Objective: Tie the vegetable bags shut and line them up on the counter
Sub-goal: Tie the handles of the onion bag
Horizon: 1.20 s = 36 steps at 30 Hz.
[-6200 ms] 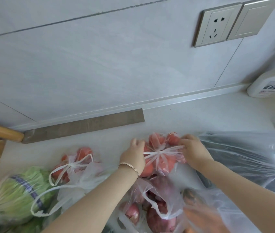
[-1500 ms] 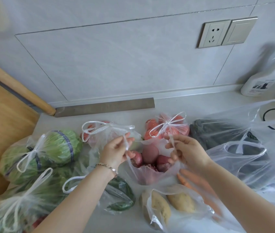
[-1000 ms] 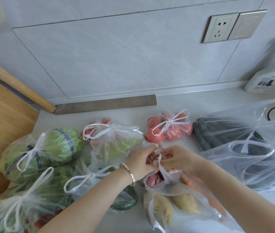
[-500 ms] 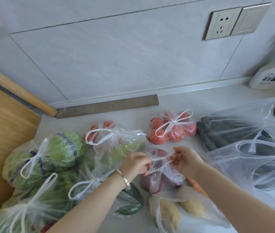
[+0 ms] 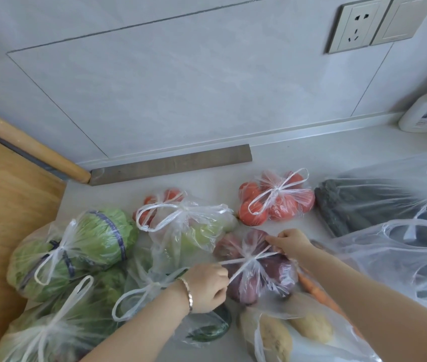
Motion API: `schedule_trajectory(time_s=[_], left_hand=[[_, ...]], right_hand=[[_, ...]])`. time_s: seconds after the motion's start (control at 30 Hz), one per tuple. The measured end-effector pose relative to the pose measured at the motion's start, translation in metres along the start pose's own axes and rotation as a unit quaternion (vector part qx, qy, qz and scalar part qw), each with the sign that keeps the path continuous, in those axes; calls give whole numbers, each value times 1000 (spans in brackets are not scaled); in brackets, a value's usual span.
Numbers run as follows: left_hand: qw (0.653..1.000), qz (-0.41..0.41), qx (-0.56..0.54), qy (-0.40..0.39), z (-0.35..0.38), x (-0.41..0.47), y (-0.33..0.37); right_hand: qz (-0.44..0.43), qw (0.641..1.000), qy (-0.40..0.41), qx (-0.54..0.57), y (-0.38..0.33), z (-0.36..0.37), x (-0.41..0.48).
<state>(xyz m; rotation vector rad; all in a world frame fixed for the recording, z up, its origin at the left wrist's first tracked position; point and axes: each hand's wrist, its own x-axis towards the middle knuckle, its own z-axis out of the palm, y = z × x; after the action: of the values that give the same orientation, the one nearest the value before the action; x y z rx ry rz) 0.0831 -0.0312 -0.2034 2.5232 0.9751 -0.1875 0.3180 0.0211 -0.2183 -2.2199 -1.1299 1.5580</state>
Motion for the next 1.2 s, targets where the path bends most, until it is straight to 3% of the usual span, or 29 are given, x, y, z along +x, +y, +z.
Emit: schedule_trajectory(time_s=[0.07,0.13,0.2,0.23,0.27,0.33,0.37,0.4,0.43,0.5,0.7,0.77,0.87,0.93,1.03,1.2], left_hand=[[997,-23,-11,74,2,4,-11],[990,-83,-62,100,-2,10,-12],[946,-208,-204,143,-10,20,-6],[872,-294,-357,159,-17,26,0],[757,-365,-512,177,-24,33,5],[526,-387,-730,201,-37,40,14],[455,-365,-786,206,-44,41,20],[416,-337,-821,197,-51,42,27],[408,-307,-839,186,-57,42,34],[452,-277,-831,169,-62,44,46],[658,-286,-684,131,-46,50,55],[698,-273,-650,126,-48,51,55],[764,-241,-587,113,-49,51,52],[821,-229,-512,107,-46,51,49],[844,-253,-457,121,-45,45,44],[878,-294,-367,91,-36,18,17]], right_hand=[[1,999,14,34,0,-7,-1],[-10,995,36,88,-2,-12,-7],[-37,980,61,187,-4,-15,-21],[-54,966,69,243,-4,-15,-30],[-69,952,72,290,-5,-15,-39],[-97,930,59,349,-8,-17,-59],[-113,921,46,370,-9,-16,-68],[-126,912,27,390,-11,-14,-74],[-134,903,3,408,-14,-11,-79],[-123,903,-51,409,-20,-6,-85],[-116,927,-192,300,-20,4,-86],[-101,915,-226,319,-22,2,-83],[-93,928,-245,266,-23,-5,-79],[-118,964,-205,124,-21,-8,-75],[-150,980,-117,-57,-15,-13,-67],[-10,994,-106,-35,4,-21,-54]])
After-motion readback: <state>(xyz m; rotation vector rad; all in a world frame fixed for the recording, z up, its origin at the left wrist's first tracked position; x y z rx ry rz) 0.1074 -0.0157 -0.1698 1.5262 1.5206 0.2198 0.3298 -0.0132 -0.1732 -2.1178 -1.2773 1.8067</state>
